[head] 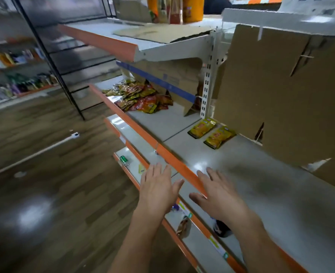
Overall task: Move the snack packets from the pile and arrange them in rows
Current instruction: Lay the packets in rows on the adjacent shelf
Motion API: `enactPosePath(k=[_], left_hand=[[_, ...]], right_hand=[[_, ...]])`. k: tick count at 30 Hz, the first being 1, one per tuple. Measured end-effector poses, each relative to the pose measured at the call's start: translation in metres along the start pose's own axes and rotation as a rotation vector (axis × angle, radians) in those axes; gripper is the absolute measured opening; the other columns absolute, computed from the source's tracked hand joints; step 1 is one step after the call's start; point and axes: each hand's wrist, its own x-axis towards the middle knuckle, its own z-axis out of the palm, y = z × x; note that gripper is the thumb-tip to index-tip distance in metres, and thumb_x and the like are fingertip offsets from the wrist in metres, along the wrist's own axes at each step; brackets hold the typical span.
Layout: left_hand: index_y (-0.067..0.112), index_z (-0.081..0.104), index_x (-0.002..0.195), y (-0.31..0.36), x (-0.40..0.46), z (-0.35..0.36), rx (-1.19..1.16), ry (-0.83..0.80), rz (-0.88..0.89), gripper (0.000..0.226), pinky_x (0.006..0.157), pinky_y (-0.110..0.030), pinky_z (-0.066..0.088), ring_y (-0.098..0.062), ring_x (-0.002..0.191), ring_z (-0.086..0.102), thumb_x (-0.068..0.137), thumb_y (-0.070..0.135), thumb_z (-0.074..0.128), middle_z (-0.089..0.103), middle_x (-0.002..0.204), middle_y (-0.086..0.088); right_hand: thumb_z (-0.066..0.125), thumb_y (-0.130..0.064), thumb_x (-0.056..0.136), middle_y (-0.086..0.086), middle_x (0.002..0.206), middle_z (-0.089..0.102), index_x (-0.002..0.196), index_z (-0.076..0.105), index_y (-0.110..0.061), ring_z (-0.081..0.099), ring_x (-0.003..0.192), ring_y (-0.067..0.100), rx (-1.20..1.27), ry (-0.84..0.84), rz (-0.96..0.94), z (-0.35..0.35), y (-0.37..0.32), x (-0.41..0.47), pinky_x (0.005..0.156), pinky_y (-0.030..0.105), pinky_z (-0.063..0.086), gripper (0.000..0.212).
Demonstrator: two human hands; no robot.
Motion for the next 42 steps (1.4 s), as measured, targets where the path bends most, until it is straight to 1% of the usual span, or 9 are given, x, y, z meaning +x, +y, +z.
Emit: enactPosePath(k=[4,7,10,15,17,22,25,33,42], left_hand=[[0.024,0.042,0.144,-0.052,0.019,-0.017,0.020,0.030,-0.056,0.060,0.115,-0.043,0.025,-0.027,0.142,0.030,0.097,0.061,0.036,0.040,0.151,-0.005],[0.023,0.043,0.144,-0.088,0.028,-0.023,-0.003,0.058,-0.109,0.061,0.116,-0.043,0.024,-0.028,0.145,0.029,0.097,0.060,0.040,0.039,0.153,-0.006],[0.024,0.042,0.146,-0.127,0.040,-0.021,-0.017,0.069,-0.173,0.063,0.119,-0.044,0.024,-0.028,0.147,0.027,0.095,0.061,0.040,0.037,0.156,-0.006],[0.029,0.047,0.140,-0.184,0.060,-0.025,-0.009,0.085,-0.243,0.067,0.114,-0.043,0.032,-0.026,0.140,0.035,0.090,0.070,0.027,0.046,0.147,-0.001],[0.028,0.048,0.137,-0.203,0.073,-0.029,0.006,0.097,-0.271,0.059,0.112,-0.041,0.034,-0.025,0.137,0.039,0.093,0.065,0.034,0.049,0.142,0.000],[0.025,0.041,0.145,-0.250,0.124,-0.041,-0.019,0.111,-0.297,0.061,0.117,-0.042,0.028,-0.026,0.145,0.029,0.096,0.062,0.039,0.039,0.153,-0.003],[0.024,0.039,0.147,-0.277,0.165,-0.050,-0.036,0.098,-0.292,0.061,0.119,-0.042,0.025,-0.026,0.147,0.026,0.098,0.060,0.038,0.035,0.157,-0.004],[0.024,0.047,0.139,-0.336,0.284,-0.077,-0.066,0.117,-0.241,0.055,0.110,-0.036,0.034,-0.021,0.133,0.041,0.097,0.059,0.041,0.054,0.136,0.001],[0.022,0.052,0.138,-0.376,0.388,-0.074,-0.104,0.084,-0.149,0.056,0.109,-0.035,0.034,-0.021,0.130,0.047,0.097,0.059,0.041,0.056,0.138,0.000]], right_hand=[[0.047,-0.056,0.096,0.005,0.159,0.023,0.152,0.022,-0.026,0.019,0.146,0.028,0.003,-0.008,-0.063,0.007,-0.052,0.038,0.118,0.041,0.020,0.069],[0.047,-0.056,0.096,0.004,0.160,0.021,0.154,0.020,-0.026,0.016,0.149,0.027,0.018,-0.033,-0.103,0.013,-0.087,0.061,0.120,0.042,0.017,0.070],[0.047,-0.055,0.095,0.002,0.158,0.027,0.153,0.022,-0.026,0.023,0.146,0.025,-0.003,-0.018,-0.179,0.016,-0.119,0.087,0.121,0.042,0.021,0.070],[0.050,-0.052,0.095,0.002,0.163,0.016,0.154,0.022,-0.027,0.020,0.148,0.026,0.009,-0.043,-0.268,0.019,-0.165,0.138,0.119,0.040,0.022,0.070],[0.050,-0.051,0.096,0.001,0.164,0.014,0.154,0.021,-0.026,0.014,0.150,0.023,0.037,-0.067,-0.292,0.020,-0.182,0.162,0.120,0.037,0.017,0.069],[0.050,-0.052,0.096,0.005,0.163,0.017,0.155,0.022,-0.025,0.016,0.149,0.025,0.019,-0.041,-0.374,0.025,-0.219,0.231,0.118,0.037,0.019,0.070],[0.047,-0.054,0.097,0.003,0.165,0.010,0.156,0.017,-0.026,0.010,0.151,0.024,0.036,-0.064,-0.363,0.023,-0.238,0.279,0.121,0.038,0.015,0.072],[0.048,-0.053,0.096,0.003,0.164,0.015,0.155,0.021,-0.023,0.014,0.150,0.022,0.054,-0.004,-0.360,-0.006,-0.281,0.399,0.119,0.035,0.018,0.071],[0.051,-0.051,0.096,-0.001,0.163,0.017,0.156,0.018,-0.029,0.018,0.149,0.020,0.121,-0.018,-0.245,-0.012,-0.294,0.485,0.118,0.036,0.022,0.072]])
